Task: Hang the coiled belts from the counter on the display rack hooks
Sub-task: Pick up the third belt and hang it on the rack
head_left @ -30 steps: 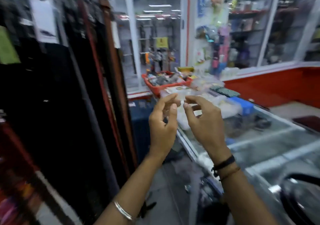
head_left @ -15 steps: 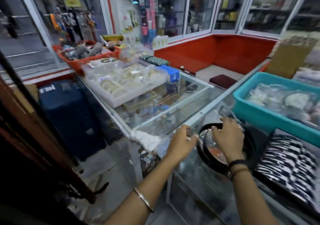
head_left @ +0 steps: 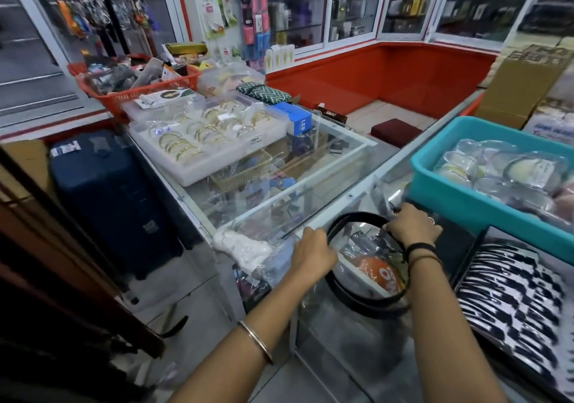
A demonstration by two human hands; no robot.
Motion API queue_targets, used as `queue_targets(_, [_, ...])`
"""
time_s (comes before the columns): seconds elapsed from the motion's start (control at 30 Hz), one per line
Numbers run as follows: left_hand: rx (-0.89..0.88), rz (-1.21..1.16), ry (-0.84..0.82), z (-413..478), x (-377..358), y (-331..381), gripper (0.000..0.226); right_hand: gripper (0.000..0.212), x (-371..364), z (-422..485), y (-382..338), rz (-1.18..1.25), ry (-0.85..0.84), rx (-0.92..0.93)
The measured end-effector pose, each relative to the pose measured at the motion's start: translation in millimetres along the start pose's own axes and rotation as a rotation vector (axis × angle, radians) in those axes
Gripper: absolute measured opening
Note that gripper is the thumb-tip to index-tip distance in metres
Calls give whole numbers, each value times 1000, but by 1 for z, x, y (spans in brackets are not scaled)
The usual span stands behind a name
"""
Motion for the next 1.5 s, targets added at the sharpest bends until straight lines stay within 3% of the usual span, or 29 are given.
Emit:
queue_targets(0.17, [-10,18,120,3,40,-31,18,17,-1,-11,-39,182,-172,289])
queue_targets(0.27, [45,59,185,-1,65,-54,22,12,-12,-19,-64,288,-268,329])
queue_targets(0.37, [114,49,260,-15,90,-79,34,23,-23,-30,-90,505,-394,357])
queue_targets(0.47, [153,-10,345,-32,111,-103,42,51,-21,-52,-122,800,-490,389])
queue_targets(0.53, [186,-29,419,-50,130,-120,43,54,-13,-75,-150,940,-560,456])
queue_targets(0.7, [269,-141,614,-98,175,-164,34,20,16,-153,-216,1150,-768,740])
queue_targets(0.77, [261,-214,682,-115,192,-179,30,23,28,-187,-238,1254,-831,838])
queue_targets(0.9, [220,-466,808,-153,229,-187,26,18,49,-254,-273,1319,-801,1113])
queue_targets(1.07, [-181,-648,1138,-215,314,-134,24,28,79,-316,-316,1363,-707,1368])
queue_targets(1.27, [-467,-575,1291,-281,406,-66,17,25,121,-364,-365,1510,-634,1583])
queue_targets(1.5, [-498,-328,1467,-318,468,-34,25,38,169,-409,-410,1714,-601,1686])
Point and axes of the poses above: each hand's wrist, its own z-axis towards the middle knuckle, its own x-axis out of the back of the hand, y = z × x, the point moved 1 cm from there along z, towards the middle knuckle, and after that the axes turned 1 degree about z, right-handed, at the moved point
